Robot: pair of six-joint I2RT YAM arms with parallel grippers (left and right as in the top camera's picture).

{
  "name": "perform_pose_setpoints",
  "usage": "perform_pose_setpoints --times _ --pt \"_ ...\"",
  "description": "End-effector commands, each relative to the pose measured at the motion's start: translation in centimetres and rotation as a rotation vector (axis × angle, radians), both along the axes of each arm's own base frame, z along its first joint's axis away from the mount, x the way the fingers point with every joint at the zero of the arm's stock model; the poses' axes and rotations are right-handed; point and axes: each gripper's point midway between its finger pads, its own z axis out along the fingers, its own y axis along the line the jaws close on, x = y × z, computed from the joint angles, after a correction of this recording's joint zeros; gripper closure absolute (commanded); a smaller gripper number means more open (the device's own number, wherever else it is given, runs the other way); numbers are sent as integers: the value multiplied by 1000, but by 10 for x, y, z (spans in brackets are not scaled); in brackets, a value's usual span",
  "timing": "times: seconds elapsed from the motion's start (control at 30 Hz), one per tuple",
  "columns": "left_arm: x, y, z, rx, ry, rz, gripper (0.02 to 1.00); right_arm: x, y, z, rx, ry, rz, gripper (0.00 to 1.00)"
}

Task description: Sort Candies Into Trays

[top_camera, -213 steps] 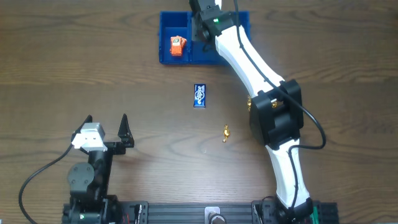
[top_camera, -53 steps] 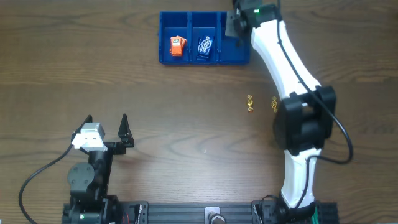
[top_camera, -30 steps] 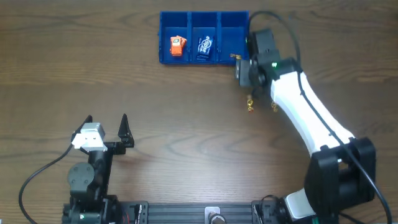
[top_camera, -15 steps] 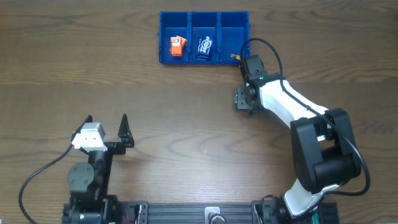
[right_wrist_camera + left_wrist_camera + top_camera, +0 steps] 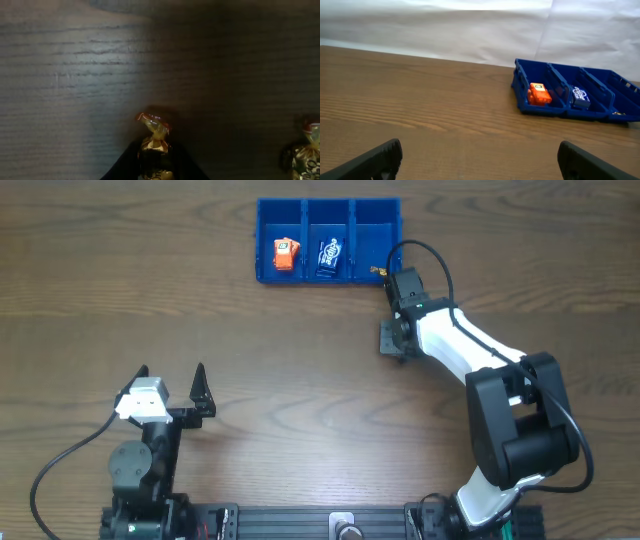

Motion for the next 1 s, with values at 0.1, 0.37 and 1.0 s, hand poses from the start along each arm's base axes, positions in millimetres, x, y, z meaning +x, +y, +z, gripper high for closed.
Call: perform_pose_setpoints --times 0.1,0.37,1.0 --pt "-1 -1 -16 18 50 -11 20 18 26 56 72 -133 43 818" --pt "-1 -1 -16 18 50 -11 20 151 32 218 -34 -482 14 820" --pt "-1 -1 -16 18 50 -11 20 192 45 108 10 -298 29 233"
